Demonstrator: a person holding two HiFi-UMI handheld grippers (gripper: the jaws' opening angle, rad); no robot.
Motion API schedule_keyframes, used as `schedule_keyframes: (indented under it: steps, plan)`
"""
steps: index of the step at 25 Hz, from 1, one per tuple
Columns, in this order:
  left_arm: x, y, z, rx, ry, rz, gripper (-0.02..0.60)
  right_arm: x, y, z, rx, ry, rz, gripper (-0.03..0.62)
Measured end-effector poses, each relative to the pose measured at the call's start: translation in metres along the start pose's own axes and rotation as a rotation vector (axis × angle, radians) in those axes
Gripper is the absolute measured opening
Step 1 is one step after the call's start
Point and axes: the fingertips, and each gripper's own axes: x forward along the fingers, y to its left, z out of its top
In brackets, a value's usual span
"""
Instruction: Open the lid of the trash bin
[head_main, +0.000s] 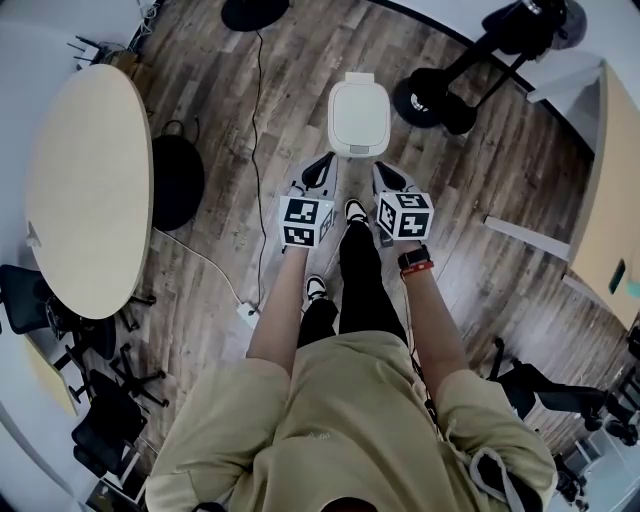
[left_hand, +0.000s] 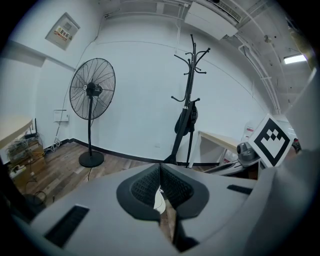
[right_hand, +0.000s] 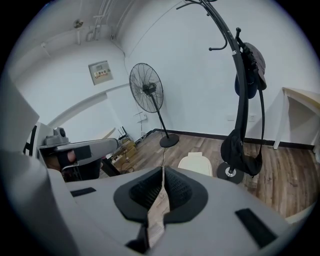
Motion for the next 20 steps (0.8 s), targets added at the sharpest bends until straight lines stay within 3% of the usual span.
schedule_keyframes:
  steps: [13,20]
  plan:
    - [0.064,0.039,-0.045,-0.032,0.029,0.019,0.023,0.101,-0.037,-0.035,-0.085,0.103,0.066,0.011]
    - [0.088,0.051,-0.068,-0.051,0.043,-0.01,0.023,0.142,-0.055,-0.058,-0.126,0.171,0.082,0.011]
